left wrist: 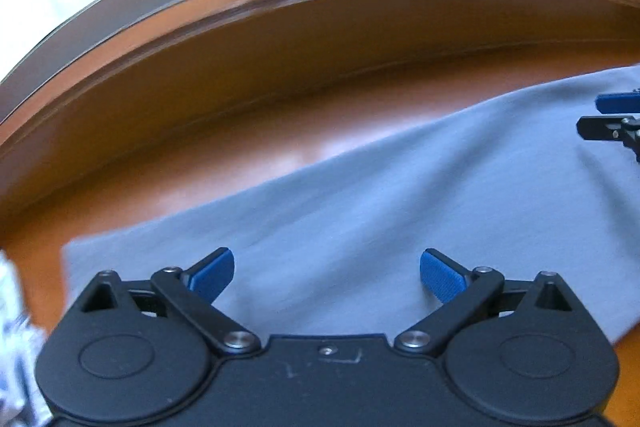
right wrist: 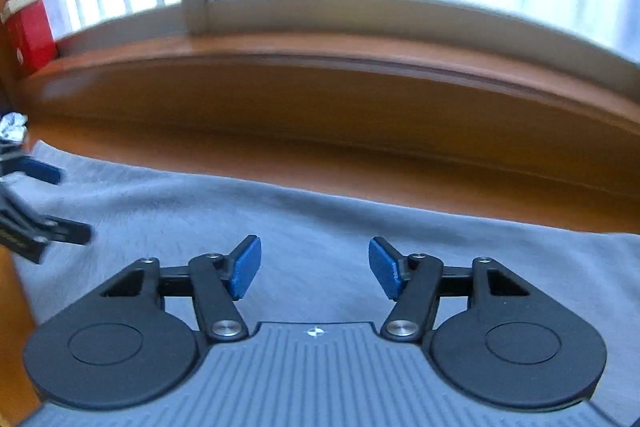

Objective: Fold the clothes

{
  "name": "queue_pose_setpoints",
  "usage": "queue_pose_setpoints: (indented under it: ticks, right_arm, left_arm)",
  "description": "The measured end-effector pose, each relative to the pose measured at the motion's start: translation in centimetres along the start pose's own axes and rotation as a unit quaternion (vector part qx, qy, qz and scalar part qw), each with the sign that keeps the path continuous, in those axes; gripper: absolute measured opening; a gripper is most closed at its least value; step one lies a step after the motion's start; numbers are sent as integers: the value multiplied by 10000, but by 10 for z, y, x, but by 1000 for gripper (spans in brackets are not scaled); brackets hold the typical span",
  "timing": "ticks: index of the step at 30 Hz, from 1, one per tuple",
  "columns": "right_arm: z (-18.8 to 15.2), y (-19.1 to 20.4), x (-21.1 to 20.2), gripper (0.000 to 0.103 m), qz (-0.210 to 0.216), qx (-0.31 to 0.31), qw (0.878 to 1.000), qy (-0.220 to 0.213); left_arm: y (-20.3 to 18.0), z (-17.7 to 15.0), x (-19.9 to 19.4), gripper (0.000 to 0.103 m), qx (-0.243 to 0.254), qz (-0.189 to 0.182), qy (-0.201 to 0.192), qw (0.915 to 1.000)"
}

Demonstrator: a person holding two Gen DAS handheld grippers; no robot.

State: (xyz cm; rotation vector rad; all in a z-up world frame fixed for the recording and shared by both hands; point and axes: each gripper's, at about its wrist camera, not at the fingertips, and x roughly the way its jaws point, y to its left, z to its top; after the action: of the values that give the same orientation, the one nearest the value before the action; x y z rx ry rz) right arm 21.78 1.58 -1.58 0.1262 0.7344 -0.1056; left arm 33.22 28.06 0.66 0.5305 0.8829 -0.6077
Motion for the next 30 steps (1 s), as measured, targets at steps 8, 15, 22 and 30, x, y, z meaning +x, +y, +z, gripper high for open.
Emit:
queue_pose_setpoints:
  ticks: [8, 15, 22, 30]
  right_arm:
    - [11, 149, 53, 61, 551, -1092, 9925, 57]
    - [21, 226, 75, 59, 1249, -1229, 9845, 57]
    - [36, 311, 119, 60, 1431, -1885, 9714, 194]
    - [61, 333, 123, 60, 1769, -1353, 9749, 50]
  left_arm:
    - [92, -45, -2, 101, -982, -34, 203, 9950]
    - [121, -63, -21, 101, -884, -248, -124, 9957]
    - [131, -78, -25, 101, -852, -347, -209, 9955]
    - [153, -97, -27, 101, -1015, -739, -228, 9918]
